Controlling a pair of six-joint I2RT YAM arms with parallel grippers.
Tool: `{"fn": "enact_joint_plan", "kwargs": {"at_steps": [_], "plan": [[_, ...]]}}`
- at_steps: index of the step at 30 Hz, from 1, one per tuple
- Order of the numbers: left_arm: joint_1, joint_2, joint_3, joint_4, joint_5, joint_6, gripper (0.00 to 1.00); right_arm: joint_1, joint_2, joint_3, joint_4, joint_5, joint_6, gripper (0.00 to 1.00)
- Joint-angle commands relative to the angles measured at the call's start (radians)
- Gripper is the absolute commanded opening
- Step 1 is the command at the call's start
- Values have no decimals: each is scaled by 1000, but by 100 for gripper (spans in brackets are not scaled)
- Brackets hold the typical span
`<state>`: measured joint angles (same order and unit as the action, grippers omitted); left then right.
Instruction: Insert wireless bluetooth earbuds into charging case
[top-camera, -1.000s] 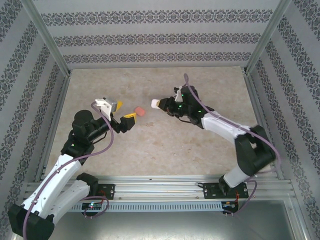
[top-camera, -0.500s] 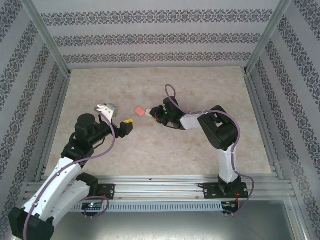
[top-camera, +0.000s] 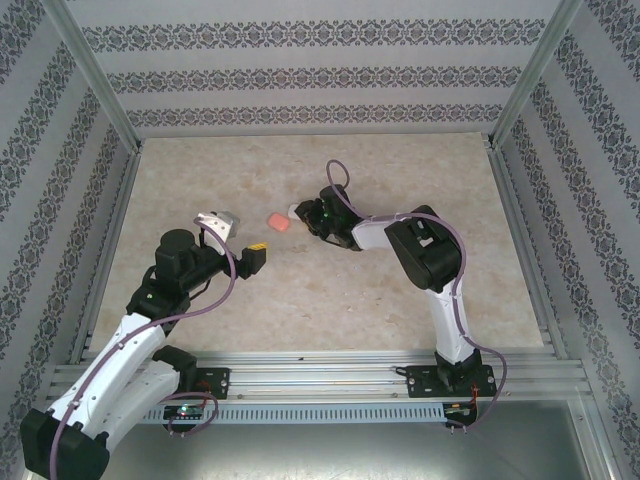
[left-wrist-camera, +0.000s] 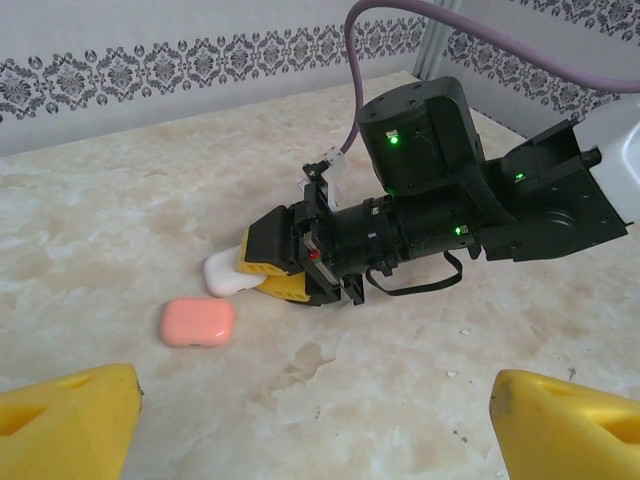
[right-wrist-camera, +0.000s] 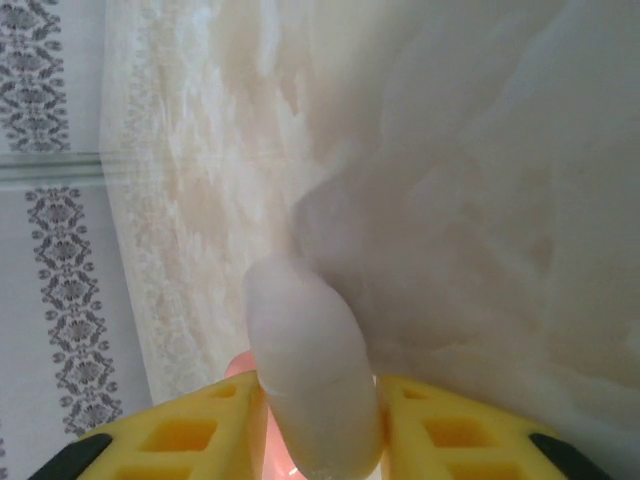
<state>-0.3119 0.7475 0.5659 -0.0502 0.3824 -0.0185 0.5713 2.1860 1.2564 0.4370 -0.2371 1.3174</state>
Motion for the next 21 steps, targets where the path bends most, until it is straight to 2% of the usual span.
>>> {"fn": "enact_joint_plan", "kwargs": {"at_steps": [1,7,16,19,21], "plan": [[10,-2,11,-27,-8,36,90,-14,24,50,-105,23,-33,42],[11,-8,26,-53,-18,47,90,-20,-43,35,-262,36,-105,63],[14,-4,75,-90,-37,43,92,-46,-185,-63,-361,57,-169,97],[14,-9,89,-102,-47,46,92,-63,-250,-128,-337,51,-184,98],[15,-8,86,-114,-95,47,94,-75,-321,-165,-356,68,-247,98]]}}
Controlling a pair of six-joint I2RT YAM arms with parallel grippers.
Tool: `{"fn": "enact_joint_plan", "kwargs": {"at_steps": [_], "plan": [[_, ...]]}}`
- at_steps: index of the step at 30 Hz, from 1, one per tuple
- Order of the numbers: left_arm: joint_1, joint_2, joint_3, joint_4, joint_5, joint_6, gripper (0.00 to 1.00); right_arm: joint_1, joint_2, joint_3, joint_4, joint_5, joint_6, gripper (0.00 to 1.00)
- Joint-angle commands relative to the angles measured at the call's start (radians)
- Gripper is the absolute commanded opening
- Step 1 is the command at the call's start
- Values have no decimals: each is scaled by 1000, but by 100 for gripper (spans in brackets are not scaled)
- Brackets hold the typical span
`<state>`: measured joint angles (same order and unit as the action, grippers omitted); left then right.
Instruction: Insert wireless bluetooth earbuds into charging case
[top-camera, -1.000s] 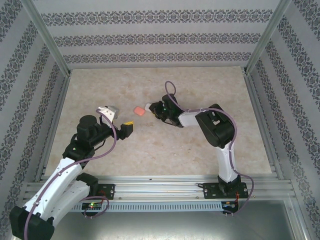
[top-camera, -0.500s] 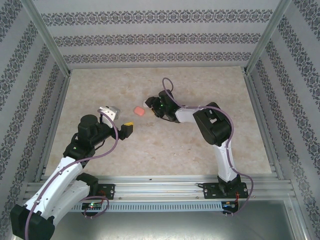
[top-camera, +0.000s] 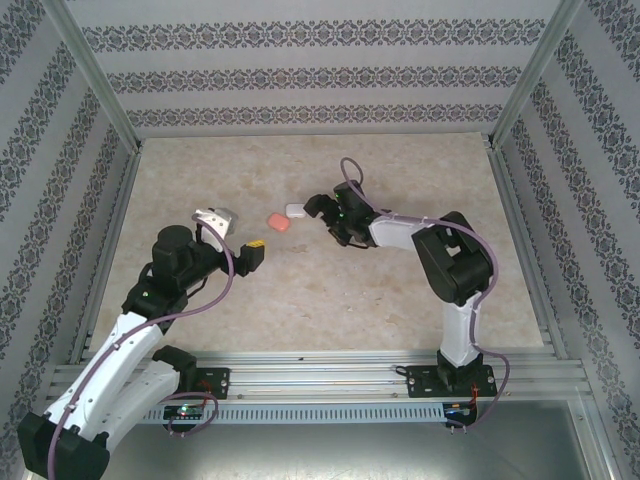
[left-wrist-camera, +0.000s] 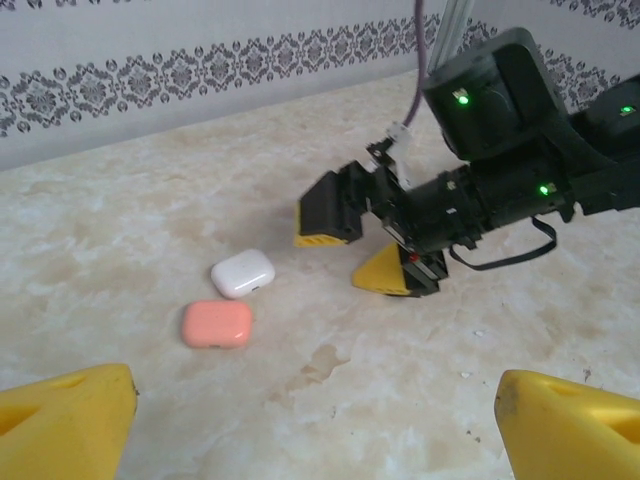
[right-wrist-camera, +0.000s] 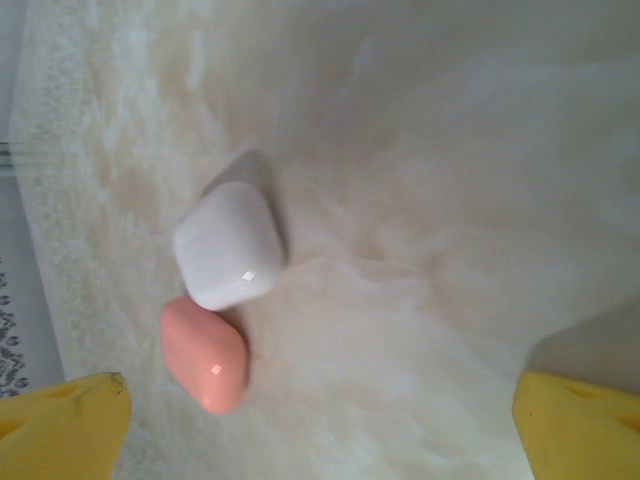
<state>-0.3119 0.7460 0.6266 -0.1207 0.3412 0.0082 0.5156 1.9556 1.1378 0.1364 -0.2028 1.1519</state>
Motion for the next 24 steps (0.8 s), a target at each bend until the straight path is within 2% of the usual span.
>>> {"fn": "enact_joint_plan", "kwargs": {"at_steps": [1,4,7,11,13,17,20,22,24], "plan": [[16,-1,25,-52,-85,9,95,-24,-126,-61,-80,47,-112,98],[37,27,31,-65,-158,-23,97,-55,-264,-96,-189,120,-250,98],[75,71,11,-18,-216,-62,100,-86,-411,-120,-307,258,-412,98],[178,158,-37,56,-316,-143,100,-150,-563,-157,-404,460,-656,98],[224,205,-76,122,-335,-155,100,-212,-603,-197,-405,511,-718,98],[252,278,-177,331,-345,-77,100,-359,-666,-343,-292,458,-848,98],[264,326,-228,440,-386,-39,100,-405,-717,-491,-102,463,-923,98],[277,364,-245,473,-401,-27,100,-433,-745,-515,-88,464,-934,98],[291,408,-264,526,-389,-18,100,-460,-757,-573,28,444,-943,98]]}}
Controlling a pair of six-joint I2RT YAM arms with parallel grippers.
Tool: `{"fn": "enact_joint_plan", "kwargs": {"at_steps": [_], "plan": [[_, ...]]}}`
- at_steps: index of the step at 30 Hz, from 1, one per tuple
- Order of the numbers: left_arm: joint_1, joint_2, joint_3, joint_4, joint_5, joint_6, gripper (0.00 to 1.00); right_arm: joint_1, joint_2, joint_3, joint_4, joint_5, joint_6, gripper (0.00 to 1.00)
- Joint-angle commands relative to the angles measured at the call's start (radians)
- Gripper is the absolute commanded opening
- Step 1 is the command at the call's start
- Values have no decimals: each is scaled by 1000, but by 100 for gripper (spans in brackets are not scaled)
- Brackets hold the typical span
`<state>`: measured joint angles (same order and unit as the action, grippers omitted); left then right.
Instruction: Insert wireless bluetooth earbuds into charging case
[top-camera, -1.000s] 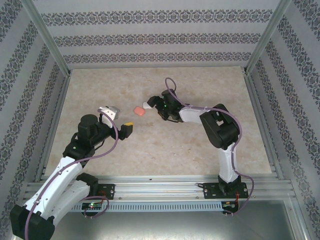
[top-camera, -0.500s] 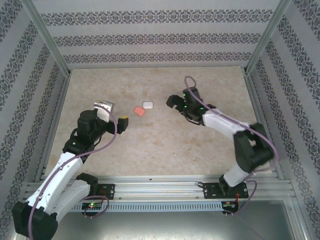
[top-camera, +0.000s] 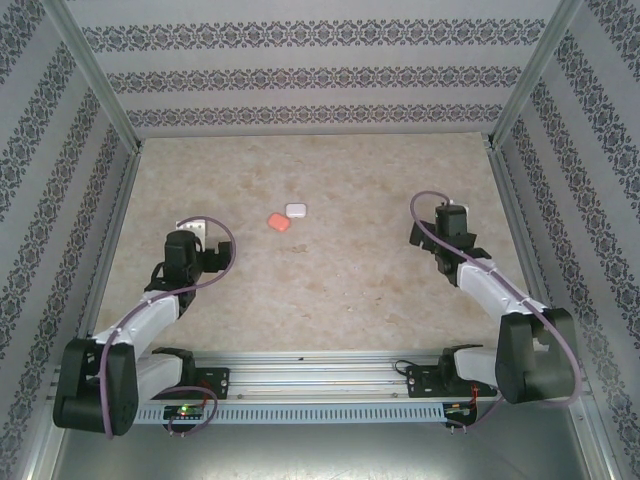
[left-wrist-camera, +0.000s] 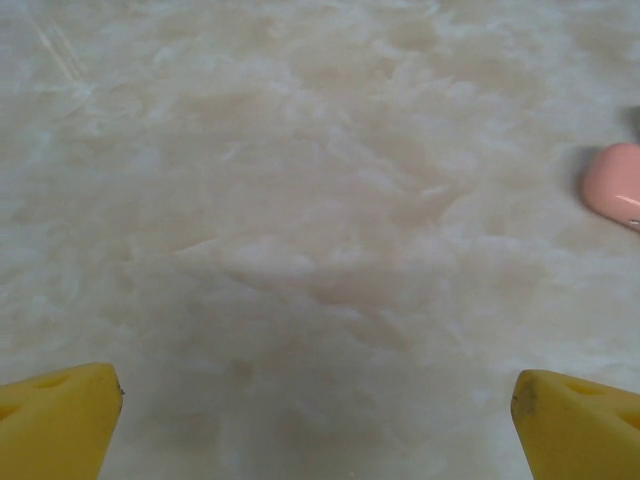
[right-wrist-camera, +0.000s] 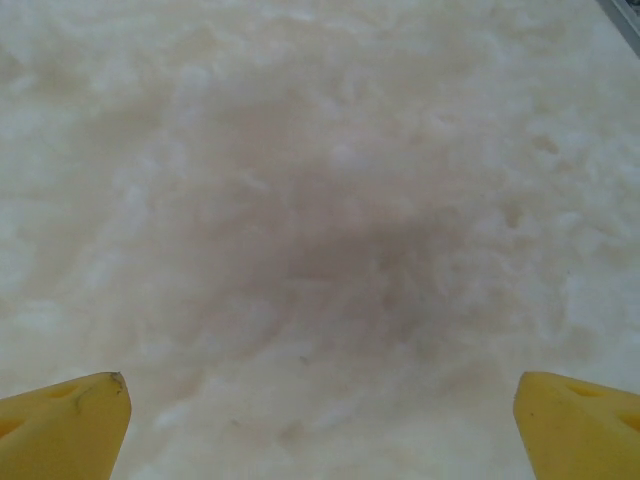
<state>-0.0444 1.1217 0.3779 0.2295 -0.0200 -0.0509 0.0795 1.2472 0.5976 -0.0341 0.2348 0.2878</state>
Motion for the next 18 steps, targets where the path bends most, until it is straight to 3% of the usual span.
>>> {"fn": "enact_joint_plan", "kwargs": {"at_steps": [1,3,8,14,15,17,18], "plan": [[27,51,-29,219,-22,40,100,-38,-49,-59,254,-7,-81,98],[31,80,-28,253,-4,45,100,-58,-43,-117,381,-26,-99,98],[37,192,-100,623,-23,51,100,-86,45,-247,750,-106,-149,98],[46,498,-142,1051,26,48,100,-101,156,-283,929,-152,-191,98],[48,506,-153,1083,28,48,100,-101,214,-299,1013,-167,-193,98],[48,445,-134,940,2,33,100,-99,310,-307,1166,-183,-197,98],[50,450,-118,920,7,33,100,-96,276,-283,1071,-182,-205,98]]}}
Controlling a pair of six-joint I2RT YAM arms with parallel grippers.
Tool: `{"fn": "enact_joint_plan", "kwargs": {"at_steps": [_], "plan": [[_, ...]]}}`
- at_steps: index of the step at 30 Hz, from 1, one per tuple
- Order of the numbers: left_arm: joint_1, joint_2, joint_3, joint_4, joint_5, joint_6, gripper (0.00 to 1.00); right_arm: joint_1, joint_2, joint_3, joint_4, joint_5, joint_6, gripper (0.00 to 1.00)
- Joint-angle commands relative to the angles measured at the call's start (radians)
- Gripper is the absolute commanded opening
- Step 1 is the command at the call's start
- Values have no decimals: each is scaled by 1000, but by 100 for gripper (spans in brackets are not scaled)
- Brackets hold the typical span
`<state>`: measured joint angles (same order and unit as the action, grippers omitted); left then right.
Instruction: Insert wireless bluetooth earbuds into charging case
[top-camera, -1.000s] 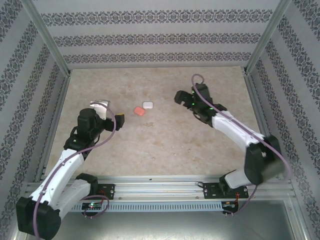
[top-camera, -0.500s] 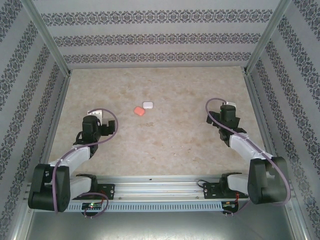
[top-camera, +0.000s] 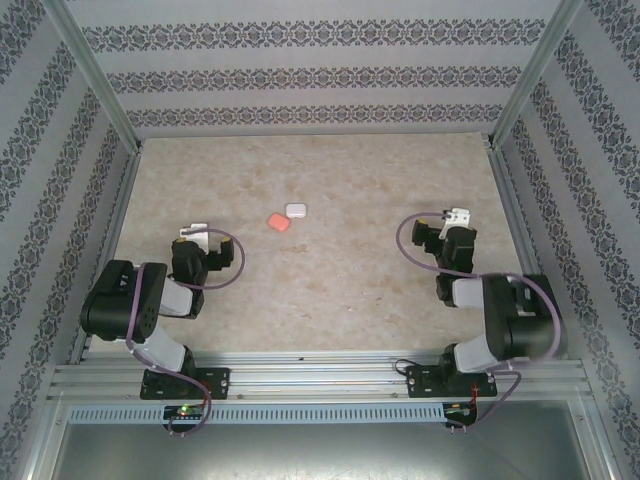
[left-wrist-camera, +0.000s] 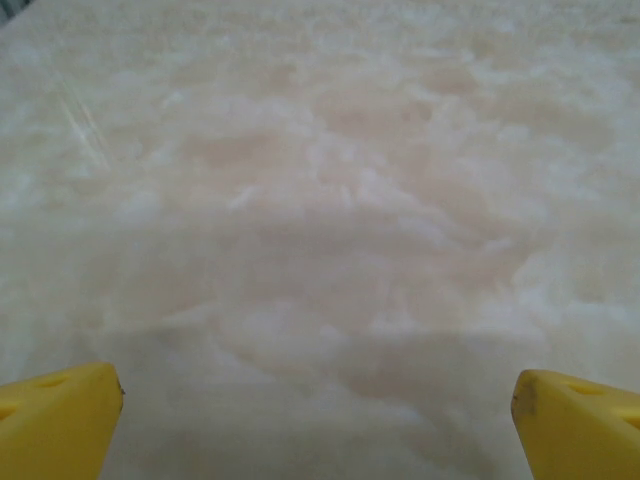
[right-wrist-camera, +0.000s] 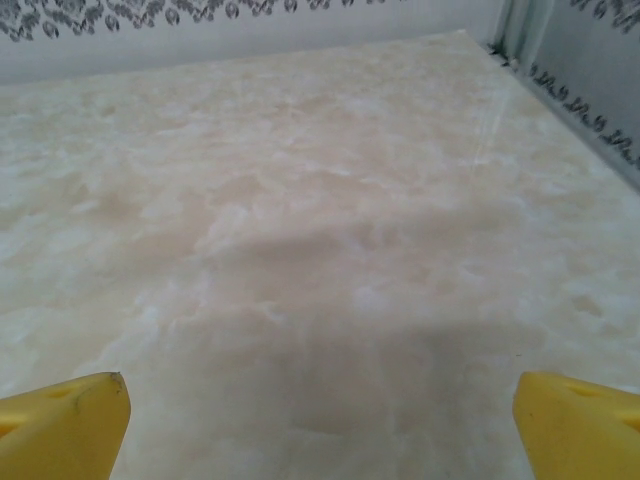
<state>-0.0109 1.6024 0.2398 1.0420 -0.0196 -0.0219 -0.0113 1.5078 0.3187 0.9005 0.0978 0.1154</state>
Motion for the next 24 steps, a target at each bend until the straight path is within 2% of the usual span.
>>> {"fn": "enact_joint_plan", "kwargs": {"at_steps": [1,2,4,5,6,8,14,24], "plan": [[16,-14,36,106,15,10,100,-1,-18,34,12,-27,-33,98],[15,-8,63,65,21,16,100,16,-5,57,-13,-1,-47,98],[16,-23,146,-120,28,16,100,45,23,46,65,50,-69,98],[15,-22,157,-136,29,19,100,46,8,56,25,51,-70,98],[15,-15,145,-95,15,16,100,46,-6,62,-15,48,-69,98],[16,-22,147,-115,13,14,100,48,12,48,41,48,-73,98],[15,-21,131,-81,107,47,100,47,0,56,5,46,-73,98],[16,-19,135,-88,120,53,100,35,1,57,6,22,-67,98]]}}
